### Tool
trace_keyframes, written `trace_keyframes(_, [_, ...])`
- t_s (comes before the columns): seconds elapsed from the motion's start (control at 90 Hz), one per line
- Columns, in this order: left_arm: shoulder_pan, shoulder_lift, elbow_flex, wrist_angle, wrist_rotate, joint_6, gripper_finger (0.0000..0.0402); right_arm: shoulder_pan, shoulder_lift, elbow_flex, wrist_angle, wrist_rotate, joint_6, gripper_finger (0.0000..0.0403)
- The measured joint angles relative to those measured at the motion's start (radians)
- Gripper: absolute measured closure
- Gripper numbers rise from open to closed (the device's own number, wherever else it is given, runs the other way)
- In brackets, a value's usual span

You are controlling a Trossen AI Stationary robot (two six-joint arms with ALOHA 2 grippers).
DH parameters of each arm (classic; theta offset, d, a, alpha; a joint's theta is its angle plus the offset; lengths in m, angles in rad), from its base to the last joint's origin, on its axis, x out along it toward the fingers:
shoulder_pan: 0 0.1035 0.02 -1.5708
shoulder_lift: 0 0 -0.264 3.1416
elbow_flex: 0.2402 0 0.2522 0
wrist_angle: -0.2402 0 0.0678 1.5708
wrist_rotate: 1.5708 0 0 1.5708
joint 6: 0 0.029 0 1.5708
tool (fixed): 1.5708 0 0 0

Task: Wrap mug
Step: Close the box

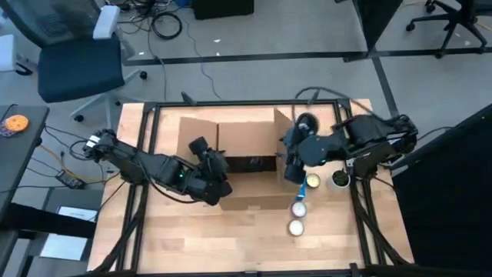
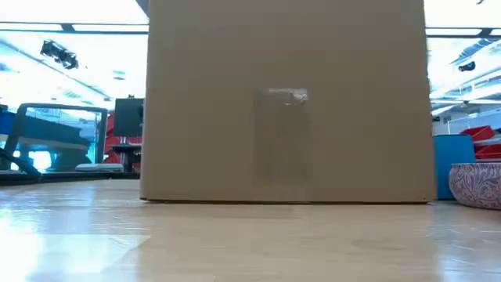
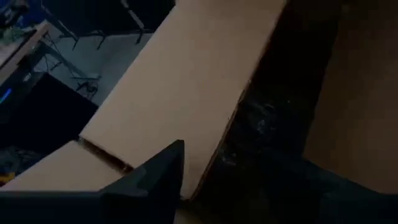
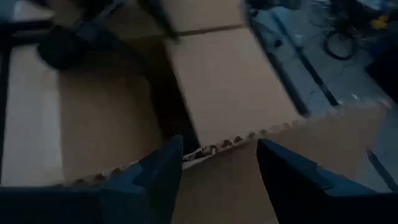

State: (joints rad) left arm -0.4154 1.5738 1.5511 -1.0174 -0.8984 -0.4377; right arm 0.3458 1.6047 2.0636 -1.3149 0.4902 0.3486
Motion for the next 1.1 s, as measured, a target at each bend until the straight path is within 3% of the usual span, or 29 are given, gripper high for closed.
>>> trace_keyframes(0.222, [0.0,0.0,0.001,0.049,0.111,0.154,0.0218,-0.019,-0.002,-0.081,0.073,-0.057,-0.019,0.0218])
trace_keyframes(0.522, [0.004,0.0,0.0,0.046,0.21,0.231,0.0218,-0.087,-0.007,-0.296,0.131,-0.173,0.0,0.0218])
trace_keyframes(0.678, [0.008,0.004,0.03,0.033,0.309,0.257,0.0218,-0.112,-0.009,-0.362,0.194,-0.216,0.009,0.0218])
trace_keyframes(0.911, [-0.016,0.009,0.237,-0.142,0.388,0.266,0.0218,-0.115,-0.008,-0.371,0.25,-0.243,-0.01,0.0218])
trace_keyframes(1.1, [-0.089,0.008,0.492,-0.45,0.521,0.104,0.0218,-0.115,-0.007,-0.371,0.242,-0.245,-0.005,0.0218])
